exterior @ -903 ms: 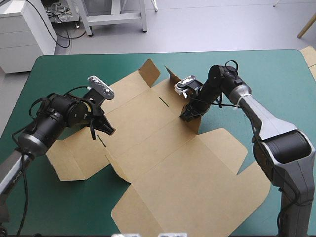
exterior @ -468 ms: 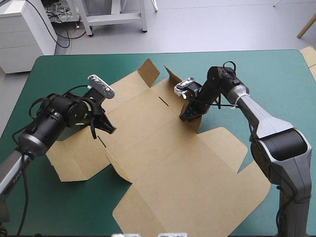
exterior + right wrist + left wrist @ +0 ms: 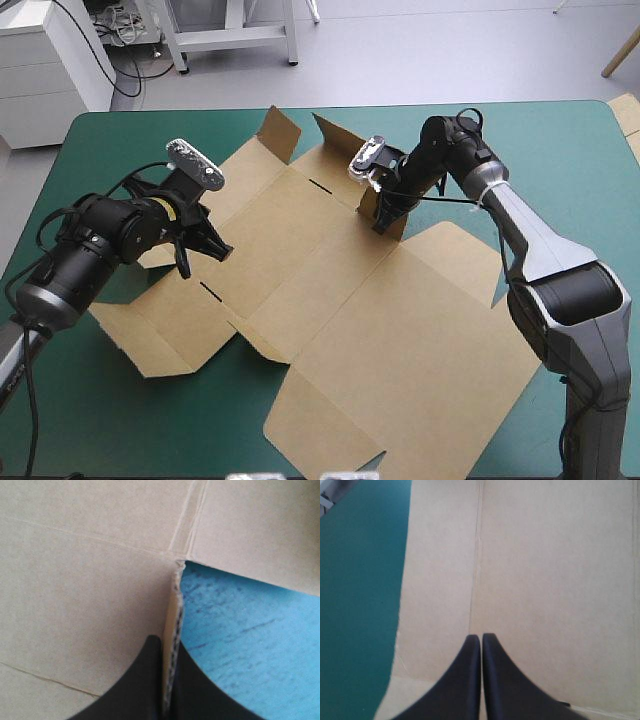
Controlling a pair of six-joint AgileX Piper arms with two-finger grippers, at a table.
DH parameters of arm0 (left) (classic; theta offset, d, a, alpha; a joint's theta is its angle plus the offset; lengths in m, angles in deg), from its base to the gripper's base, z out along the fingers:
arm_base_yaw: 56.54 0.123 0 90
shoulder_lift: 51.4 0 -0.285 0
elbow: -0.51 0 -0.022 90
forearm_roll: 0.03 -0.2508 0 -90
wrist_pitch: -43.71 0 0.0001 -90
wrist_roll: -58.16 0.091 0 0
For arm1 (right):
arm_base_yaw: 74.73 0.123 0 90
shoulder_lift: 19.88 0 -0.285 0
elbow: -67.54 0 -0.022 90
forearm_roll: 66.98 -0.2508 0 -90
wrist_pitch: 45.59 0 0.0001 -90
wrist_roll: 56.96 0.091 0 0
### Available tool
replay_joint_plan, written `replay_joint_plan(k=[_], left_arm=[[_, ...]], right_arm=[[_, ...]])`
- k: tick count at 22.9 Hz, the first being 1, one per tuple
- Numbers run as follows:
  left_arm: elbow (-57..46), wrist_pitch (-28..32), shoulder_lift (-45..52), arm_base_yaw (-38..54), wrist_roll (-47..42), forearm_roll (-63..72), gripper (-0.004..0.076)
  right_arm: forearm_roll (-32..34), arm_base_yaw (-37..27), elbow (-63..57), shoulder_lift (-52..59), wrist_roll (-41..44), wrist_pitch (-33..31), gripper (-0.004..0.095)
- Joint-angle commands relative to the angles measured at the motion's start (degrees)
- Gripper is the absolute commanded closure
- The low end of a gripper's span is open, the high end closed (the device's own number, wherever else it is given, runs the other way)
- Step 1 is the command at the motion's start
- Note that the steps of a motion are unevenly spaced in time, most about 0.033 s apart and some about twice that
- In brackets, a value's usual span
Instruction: Fold the box
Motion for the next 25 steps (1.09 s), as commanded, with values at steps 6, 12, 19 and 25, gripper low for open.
replay_joint_plan(k=[6, 12, 19, 25], left_arm=[[1.93, 5.1, 5.22, -0.31, -0.39, 0.28, 0.0731], [1.93, 4.99, 5.43, -0.31, -0.39, -0.01, 0.0731], [1.93, 4.99, 5.43, -0.31, -0.39, -0.12, 0.0731], [1.93, 4.76, 5.43, -0.31, -0.39, -0.16, 0.0731]], right_arm=[[-2.84, 0.56, 2.6, 3.55, -17.46, 2.76, 0.0928], [-2.61, 4.13, 2.6, 3.46, -23.52, 5.0, 0.0929], [0.51, 11.47, 2.6, 3.33, -30.98, 12.1, 0.093], [0.46, 12.11, 2.6, 3.33, -32.19, 12.37, 0.0929]])
